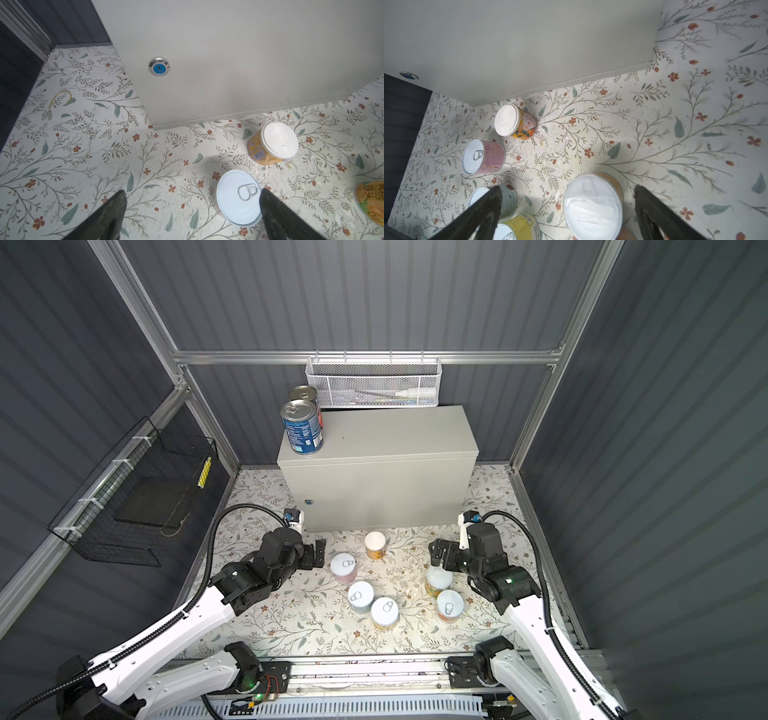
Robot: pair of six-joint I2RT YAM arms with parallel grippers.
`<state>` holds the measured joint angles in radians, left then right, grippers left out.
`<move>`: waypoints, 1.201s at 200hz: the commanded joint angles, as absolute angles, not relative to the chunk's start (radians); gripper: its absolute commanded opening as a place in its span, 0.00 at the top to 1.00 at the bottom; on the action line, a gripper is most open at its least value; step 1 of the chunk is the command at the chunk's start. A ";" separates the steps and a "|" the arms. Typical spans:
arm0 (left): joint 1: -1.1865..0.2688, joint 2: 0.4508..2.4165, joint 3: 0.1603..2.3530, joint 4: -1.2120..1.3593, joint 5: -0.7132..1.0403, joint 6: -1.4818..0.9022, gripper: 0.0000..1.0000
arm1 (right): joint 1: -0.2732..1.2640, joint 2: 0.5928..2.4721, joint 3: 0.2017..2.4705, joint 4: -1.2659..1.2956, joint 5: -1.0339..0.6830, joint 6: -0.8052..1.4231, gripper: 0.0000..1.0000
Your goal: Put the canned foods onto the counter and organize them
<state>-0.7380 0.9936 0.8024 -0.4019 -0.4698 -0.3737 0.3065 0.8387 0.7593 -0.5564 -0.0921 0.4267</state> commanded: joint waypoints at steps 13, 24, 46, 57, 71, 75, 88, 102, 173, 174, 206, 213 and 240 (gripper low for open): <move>-0.744 0.991 0.770 -0.376 -0.483 -0.390 0.00 | 0.306 0.841 0.751 -0.550 -0.084 0.392 0.01; -0.744 1.000 0.769 -0.371 -0.493 -0.379 0.00 | 0.308 0.839 0.740 -0.546 -0.081 0.393 0.01; -0.744 1.024 0.766 -0.360 -0.515 -0.376 0.00 | 0.309 0.840 0.714 -0.540 -0.073 0.409 0.02; -0.744 1.036 0.766 -0.348 -0.514 -0.377 0.00 | 0.309 0.839 0.694 -0.525 -0.075 0.417 0.04; -0.744 1.045 0.763 -0.332 -0.501 -0.377 0.00 | 0.311 0.841 0.670 -0.510 -0.074 0.431 0.04; -0.744 1.047 0.761 -0.328 -0.498 -0.379 0.00 | 0.311 0.843 0.665 -0.507 -0.075 0.435 0.04; -0.744 1.048 0.757 -0.317 -0.482 -0.384 0.00 | 0.314 0.853 0.654 -0.502 -0.079 0.443 0.05; -0.744 1.045 0.747 -0.301 -0.460 -0.389 0.00 | 0.319 0.868 0.648 -0.504 -0.074 0.441 0.05; -0.743 1.032 0.698 -0.249 -0.419 -0.421 0.00 | 0.417 0.967 0.693 -0.636 0.125 0.423 0.09; -0.743 1.032 0.697 -0.248 -0.419 -0.422 0.00 | 0.420 0.968 0.694 -0.638 0.129 0.423 0.09; -0.744 1.046 0.693 -0.238 -0.415 -0.421 0.00 | 0.454 1.004 0.702 -0.651 0.124 0.434 0.10; -0.744 1.051 0.693 -0.235 -0.413 -0.420 0.00 | 0.462 1.013 0.700 -0.646 0.122 0.438 0.10; -0.744 1.064 0.692 -0.225 -0.409 -0.420 0.00 | 0.484 1.060 0.709 -0.633 0.108 0.454 0.12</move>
